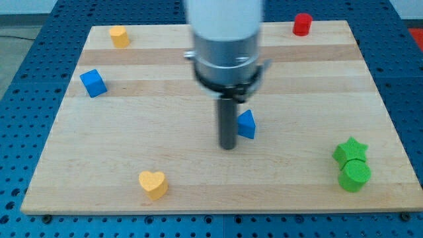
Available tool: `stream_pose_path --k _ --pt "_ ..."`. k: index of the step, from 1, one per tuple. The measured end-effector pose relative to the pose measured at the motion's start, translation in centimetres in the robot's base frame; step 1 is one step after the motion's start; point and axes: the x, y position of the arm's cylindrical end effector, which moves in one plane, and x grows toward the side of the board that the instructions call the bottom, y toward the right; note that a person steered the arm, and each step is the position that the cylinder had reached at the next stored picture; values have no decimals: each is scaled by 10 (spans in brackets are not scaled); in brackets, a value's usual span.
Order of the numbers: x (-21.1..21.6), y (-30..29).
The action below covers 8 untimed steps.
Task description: Separate the green star from the green circle
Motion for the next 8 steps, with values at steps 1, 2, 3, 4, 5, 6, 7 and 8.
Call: stream_pose_path --k 1,2,3,4,5,6,7,8 --pt "-75 18" --pt "-108 83" --pt "-113 146" --pt "-112 142" --pt "-112 141" --pt "-84 146" --pt "-72 201" --pt "-20 234"
